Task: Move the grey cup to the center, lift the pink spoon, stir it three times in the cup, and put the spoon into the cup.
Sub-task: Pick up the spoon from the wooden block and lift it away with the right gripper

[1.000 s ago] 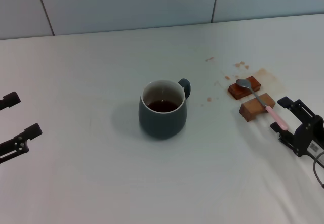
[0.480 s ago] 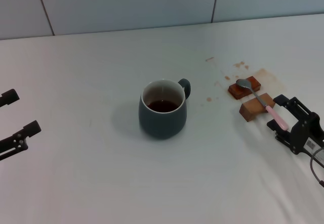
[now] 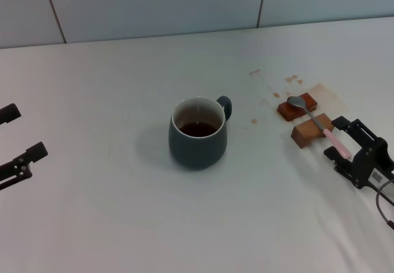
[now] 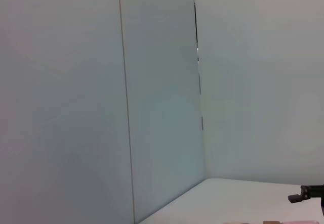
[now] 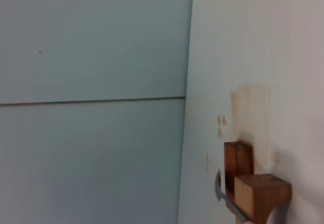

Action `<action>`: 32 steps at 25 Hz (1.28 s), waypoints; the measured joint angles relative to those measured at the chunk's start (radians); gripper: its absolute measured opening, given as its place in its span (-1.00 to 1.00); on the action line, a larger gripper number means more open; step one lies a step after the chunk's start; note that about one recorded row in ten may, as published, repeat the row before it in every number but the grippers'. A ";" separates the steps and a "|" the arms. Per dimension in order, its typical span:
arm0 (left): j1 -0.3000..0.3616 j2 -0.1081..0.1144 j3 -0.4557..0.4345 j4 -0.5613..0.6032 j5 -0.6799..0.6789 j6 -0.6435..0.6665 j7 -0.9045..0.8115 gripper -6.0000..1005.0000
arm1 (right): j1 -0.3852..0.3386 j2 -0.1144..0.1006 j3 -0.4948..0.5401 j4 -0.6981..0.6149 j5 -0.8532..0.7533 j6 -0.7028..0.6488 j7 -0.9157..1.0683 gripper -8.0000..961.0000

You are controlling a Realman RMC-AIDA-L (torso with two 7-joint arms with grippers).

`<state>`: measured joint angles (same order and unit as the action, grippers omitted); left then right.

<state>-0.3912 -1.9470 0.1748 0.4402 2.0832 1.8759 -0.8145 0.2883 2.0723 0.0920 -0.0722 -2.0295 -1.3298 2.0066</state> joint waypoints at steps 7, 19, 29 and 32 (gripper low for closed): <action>-0.001 0.000 0.000 0.000 0.000 0.000 0.000 0.62 | 0.003 0.001 0.000 0.000 0.000 0.007 0.004 0.70; -0.002 0.001 0.000 0.000 -0.014 0.001 0.000 0.62 | 0.005 0.001 0.002 0.000 0.003 0.027 0.027 0.03; 0.001 -0.003 0.000 0.000 -0.034 0.004 0.000 0.62 | 0.012 0.003 0.006 -0.023 0.006 0.031 0.000 -0.49; 0.004 -0.005 0.000 0.000 -0.037 0.005 0.000 0.62 | 0.036 0.005 0.013 -0.045 0.036 0.004 -0.184 -0.61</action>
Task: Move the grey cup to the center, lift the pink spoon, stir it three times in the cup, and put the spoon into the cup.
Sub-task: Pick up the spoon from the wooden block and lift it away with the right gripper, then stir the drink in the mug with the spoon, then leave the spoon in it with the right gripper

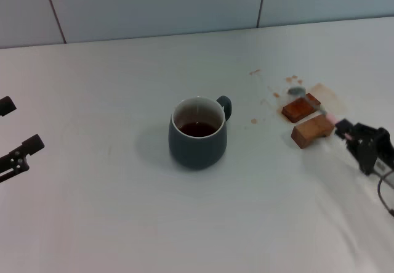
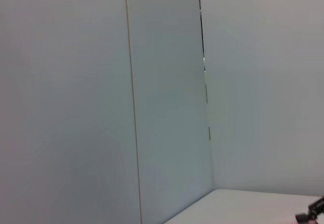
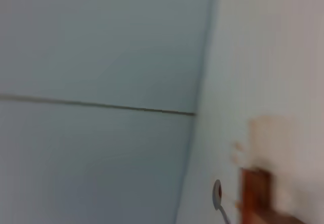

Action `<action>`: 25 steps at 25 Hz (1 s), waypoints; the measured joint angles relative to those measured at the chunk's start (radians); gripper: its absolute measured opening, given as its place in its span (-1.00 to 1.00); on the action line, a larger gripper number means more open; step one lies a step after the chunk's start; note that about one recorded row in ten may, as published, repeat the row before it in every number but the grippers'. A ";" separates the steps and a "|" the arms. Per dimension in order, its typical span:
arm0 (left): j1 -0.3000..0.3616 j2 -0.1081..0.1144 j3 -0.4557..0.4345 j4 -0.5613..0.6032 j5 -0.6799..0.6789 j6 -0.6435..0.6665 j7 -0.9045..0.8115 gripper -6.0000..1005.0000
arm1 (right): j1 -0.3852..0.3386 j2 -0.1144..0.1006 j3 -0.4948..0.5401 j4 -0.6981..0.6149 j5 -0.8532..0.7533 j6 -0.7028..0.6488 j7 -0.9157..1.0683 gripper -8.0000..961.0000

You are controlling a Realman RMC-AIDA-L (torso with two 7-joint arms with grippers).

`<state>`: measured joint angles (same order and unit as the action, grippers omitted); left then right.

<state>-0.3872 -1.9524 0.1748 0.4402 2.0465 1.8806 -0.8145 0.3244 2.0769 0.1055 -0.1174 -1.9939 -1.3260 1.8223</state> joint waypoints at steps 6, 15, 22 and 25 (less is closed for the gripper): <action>0.002 -0.005 0.000 -0.004 -0.001 0.000 0.000 0.62 | 0.033 -0.001 0.002 -0.036 0.131 -0.089 -0.405 -0.75; 0.004 -0.031 0.013 -0.006 0.003 -0.003 0.000 0.62 | 0.112 -0.018 -0.054 -0.328 0.237 -0.512 -0.537 -0.75; 0.006 -0.039 0.075 -0.002 0.009 -0.023 0.000 0.62 | 0.177 -0.055 -0.242 -0.683 0.242 -0.654 -0.150 -0.75; 0.009 -0.040 0.128 -0.001 0.011 -0.031 -0.003 0.62 | 0.192 -0.058 -0.349 -0.859 0.240 -0.666 0.014 -0.75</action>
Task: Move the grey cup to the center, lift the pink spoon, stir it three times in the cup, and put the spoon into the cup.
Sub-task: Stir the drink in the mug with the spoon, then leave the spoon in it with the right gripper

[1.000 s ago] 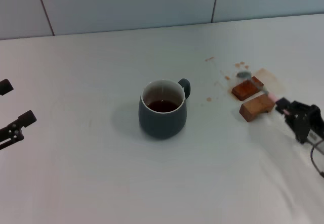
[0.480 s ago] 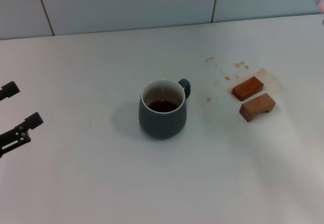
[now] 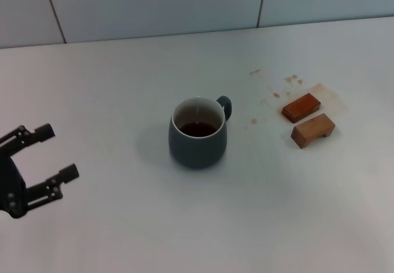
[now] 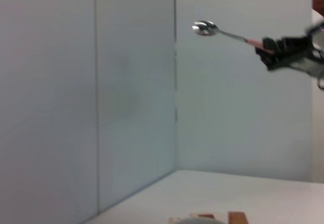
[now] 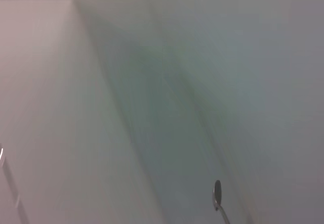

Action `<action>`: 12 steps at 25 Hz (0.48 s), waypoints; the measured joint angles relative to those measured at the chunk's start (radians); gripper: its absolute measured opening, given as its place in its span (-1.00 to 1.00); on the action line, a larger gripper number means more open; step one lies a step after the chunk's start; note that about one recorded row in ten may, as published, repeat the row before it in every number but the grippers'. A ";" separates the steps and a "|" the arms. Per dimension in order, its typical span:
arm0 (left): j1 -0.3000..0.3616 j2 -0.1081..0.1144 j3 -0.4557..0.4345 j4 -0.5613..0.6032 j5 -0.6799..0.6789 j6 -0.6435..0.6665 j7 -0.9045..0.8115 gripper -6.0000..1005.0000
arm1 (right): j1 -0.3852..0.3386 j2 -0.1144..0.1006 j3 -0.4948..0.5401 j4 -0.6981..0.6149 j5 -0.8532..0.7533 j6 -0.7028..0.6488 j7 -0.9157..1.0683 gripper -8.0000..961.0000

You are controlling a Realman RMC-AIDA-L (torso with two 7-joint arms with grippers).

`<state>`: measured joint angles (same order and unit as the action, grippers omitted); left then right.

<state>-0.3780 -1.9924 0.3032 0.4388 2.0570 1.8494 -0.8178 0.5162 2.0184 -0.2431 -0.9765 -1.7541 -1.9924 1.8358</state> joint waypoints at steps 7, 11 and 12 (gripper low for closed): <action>0.005 0.000 0.060 0.000 0.002 -0.016 -0.004 0.62 | 0.037 -0.020 -0.248 -0.349 -0.100 0.008 0.271 -0.75; 0.006 -0.004 0.063 0.000 0.011 -0.019 0.001 0.62 | 0.085 -0.030 -0.317 -0.406 -0.194 0.008 0.350 -0.75; 0.006 -0.006 0.064 0.000 0.019 -0.021 0.001 0.62 | 0.103 -0.033 -0.340 -0.419 -0.229 0.008 0.373 -0.75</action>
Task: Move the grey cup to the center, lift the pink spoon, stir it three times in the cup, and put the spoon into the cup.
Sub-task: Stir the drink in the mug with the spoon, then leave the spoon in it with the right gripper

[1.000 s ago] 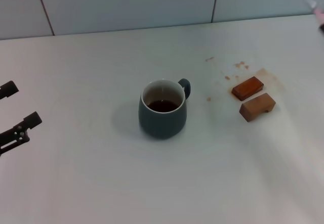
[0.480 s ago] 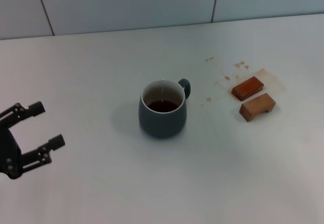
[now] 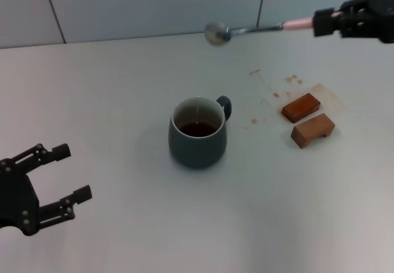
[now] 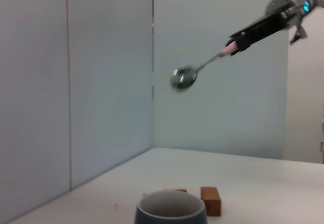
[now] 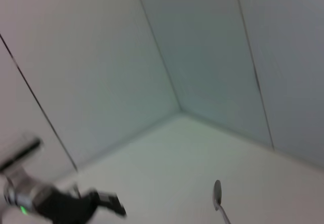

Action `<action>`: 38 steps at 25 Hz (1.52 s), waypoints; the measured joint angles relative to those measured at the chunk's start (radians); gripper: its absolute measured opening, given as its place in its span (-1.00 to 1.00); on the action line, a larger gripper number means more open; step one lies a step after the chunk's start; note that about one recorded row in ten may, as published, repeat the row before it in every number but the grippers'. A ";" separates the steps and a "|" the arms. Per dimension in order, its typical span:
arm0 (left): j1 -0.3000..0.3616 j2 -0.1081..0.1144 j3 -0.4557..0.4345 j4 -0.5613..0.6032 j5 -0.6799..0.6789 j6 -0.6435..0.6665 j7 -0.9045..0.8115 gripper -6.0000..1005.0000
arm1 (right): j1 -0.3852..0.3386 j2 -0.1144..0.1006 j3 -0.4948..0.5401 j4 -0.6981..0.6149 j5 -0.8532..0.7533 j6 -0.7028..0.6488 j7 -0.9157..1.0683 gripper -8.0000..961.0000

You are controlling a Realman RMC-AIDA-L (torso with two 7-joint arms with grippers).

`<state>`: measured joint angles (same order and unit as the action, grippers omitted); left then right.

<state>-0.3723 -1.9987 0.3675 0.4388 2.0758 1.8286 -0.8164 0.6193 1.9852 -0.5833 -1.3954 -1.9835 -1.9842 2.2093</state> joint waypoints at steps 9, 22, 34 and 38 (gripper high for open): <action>-0.006 -0.008 0.014 0.000 0.022 -0.018 0.001 0.62 | 0.196 -0.020 -0.164 0.025 -0.266 0.015 0.169 -0.75; -0.010 -0.017 0.014 0.000 0.017 -0.035 0.002 0.62 | 0.414 -0.023 -0.292 0.227 -0.510 0.032 0.209 -0.75; -0.010 -0.020 0.011 0.000 0.015 -0.045 0.002 0.62 | 0.514 -0.008 -0.449 0.431 -0.599 0.209 0.204 -0.75; -0.011 -0.020 0.009 -0.001 0.012 -0.043 0.002 0.62 | 0.548 -0.003 -0.500 0.473 -0.604 0.232 0.201 -0.75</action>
<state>-0.3834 -2.0187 0.3764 0.4377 2.0882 1.7852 -0.8145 1.1676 1.9822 -1.0831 -0.9226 -2.5873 -1.7523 2.4102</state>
